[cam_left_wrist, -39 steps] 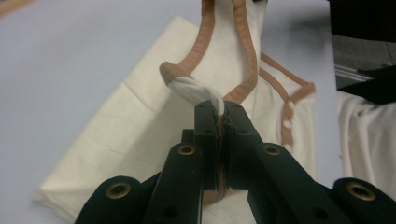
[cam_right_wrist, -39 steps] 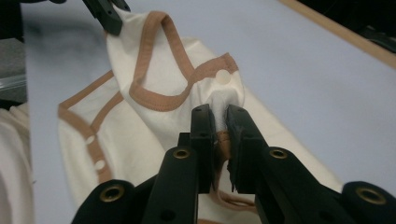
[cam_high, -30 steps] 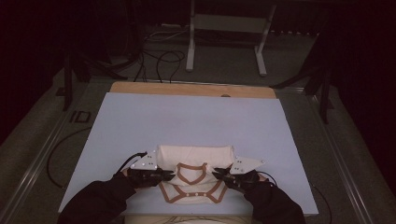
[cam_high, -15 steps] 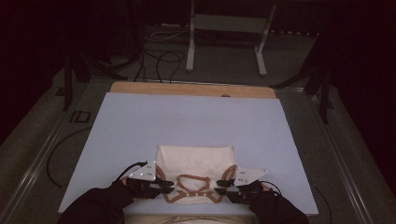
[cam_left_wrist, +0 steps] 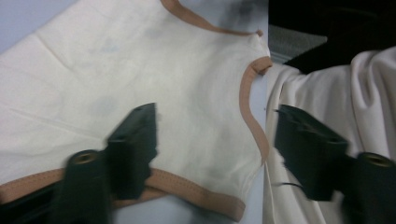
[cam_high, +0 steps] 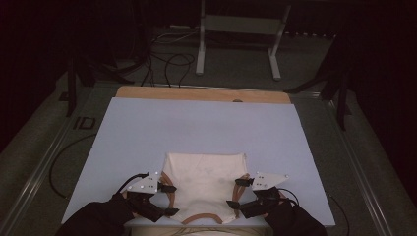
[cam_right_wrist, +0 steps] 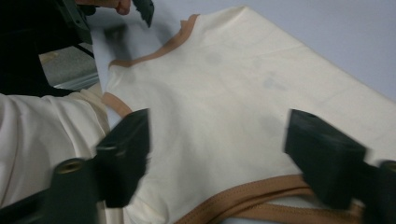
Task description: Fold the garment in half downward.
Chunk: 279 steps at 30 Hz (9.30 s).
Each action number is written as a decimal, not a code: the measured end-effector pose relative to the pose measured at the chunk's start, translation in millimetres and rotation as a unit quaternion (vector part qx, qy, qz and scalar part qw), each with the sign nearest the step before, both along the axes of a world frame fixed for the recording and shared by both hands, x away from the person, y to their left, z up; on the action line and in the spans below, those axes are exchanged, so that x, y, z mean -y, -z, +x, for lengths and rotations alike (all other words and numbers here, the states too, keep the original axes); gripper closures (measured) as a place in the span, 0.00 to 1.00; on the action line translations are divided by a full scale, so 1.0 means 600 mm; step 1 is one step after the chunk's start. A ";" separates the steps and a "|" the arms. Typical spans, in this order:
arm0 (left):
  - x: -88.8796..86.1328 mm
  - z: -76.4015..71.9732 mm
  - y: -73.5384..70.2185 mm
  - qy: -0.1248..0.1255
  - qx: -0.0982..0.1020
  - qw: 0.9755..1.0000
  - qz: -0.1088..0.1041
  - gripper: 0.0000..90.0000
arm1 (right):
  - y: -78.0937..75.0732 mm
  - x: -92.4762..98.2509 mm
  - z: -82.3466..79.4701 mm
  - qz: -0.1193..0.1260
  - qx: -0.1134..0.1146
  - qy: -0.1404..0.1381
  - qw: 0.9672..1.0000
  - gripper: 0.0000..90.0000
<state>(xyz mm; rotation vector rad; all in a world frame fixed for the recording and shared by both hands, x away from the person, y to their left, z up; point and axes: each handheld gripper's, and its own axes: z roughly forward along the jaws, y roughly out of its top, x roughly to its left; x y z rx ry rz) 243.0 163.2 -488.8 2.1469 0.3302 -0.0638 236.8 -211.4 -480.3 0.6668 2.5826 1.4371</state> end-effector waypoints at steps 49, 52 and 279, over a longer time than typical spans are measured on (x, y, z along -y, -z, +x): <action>-0.009 0.129 -0.056 -0.108 0.069 0.992 -0.011 0.01 | -0.044 0.009 0.131 -0.003 0.044 0.059 0.997 0.12; -0.010 0.137 -0.052 -0.113 0.064 0.992 -0.006 0.01 | -0.040 0.011 0.141 -0.004 0.038 0.064 0.997 0.12; -0.014 0.291 -0.020 -0.180 0.039 0.983 0.021 0.01 | 0.006 0.007 0.345 -0.034 -0.045 0.177 0.982 0.11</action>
